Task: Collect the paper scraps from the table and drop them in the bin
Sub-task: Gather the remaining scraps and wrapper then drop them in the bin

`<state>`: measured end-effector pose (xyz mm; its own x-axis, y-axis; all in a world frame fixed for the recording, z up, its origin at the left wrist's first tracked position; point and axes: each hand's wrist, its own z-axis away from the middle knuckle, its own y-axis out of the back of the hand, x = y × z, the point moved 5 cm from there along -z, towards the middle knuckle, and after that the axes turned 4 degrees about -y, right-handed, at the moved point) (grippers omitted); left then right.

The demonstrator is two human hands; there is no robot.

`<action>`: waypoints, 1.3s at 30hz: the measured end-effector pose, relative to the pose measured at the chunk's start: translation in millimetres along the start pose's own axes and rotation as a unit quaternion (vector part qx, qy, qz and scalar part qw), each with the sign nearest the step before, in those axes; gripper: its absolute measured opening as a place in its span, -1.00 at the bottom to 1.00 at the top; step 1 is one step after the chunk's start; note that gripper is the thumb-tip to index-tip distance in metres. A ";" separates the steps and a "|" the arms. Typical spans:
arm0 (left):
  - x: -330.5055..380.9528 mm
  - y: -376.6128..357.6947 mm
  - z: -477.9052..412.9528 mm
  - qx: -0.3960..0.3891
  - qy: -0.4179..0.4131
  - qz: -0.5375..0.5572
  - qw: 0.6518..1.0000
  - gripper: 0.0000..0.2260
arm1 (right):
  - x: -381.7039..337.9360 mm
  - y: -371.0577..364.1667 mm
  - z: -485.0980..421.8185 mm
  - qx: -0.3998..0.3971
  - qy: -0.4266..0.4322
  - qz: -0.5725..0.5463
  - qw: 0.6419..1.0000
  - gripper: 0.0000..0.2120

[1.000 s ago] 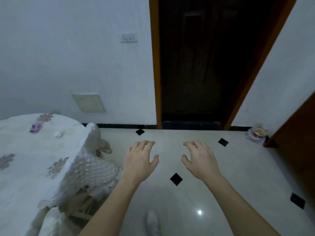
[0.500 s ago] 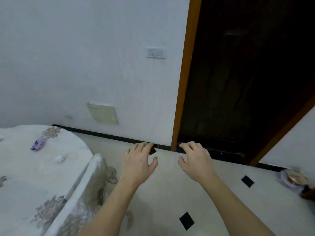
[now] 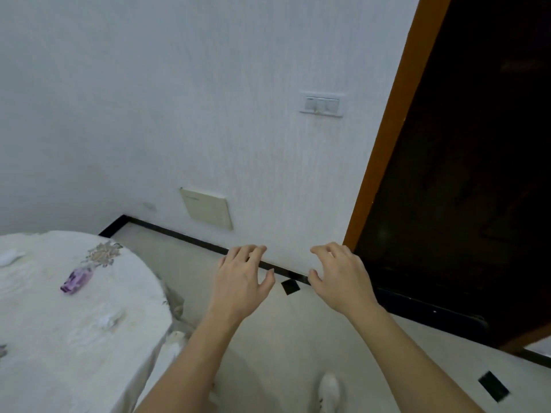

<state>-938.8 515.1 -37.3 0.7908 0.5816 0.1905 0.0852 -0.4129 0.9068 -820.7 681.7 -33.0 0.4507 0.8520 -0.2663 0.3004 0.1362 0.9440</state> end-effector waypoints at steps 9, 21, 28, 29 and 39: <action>-74.4 -44.3 -109.3 -0.007 0.087 -0.059 0.994 -0.57 | -8.0 -55.8 -169.3 -0.036 0.088 -0.031 0.995 -0.61; -169.7 -57.8 -221.9 0.011 0.238 -0.106 0.965 -0.53 | -73.4 -109.5 -367.7 -0.073 0.265 -0.065 0.959 -0.65; -234.2 -48.8 -195.4 0.010 0.359 -0.141 0.923 -0.53 | -158.7 -156.6 -408.2 -0.122 0.362 -0.086 0.920 -0.64; -243.8 -48.2 -190.1 0.010 0.375 -0.144 0.916 -0.53 | -172.4 -163.5 -412.2 -0.128 0.377 -0.089 0.913 -0.64; -366.0 -38.3 -168.9 0.031 0.481 -0.152 0.863 -0.56 | -315.2 -225.3 -463.0 -0.179 0.466 -0.110 0.859 -0.61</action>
<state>-1333.9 436.4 -78.3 -0.1396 0.9701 0.1985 0.2569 -0.1581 0.9534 -1419.7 616.5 -71.7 -0.5036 0.7976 -0.3320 -0.0609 0.3505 0.9346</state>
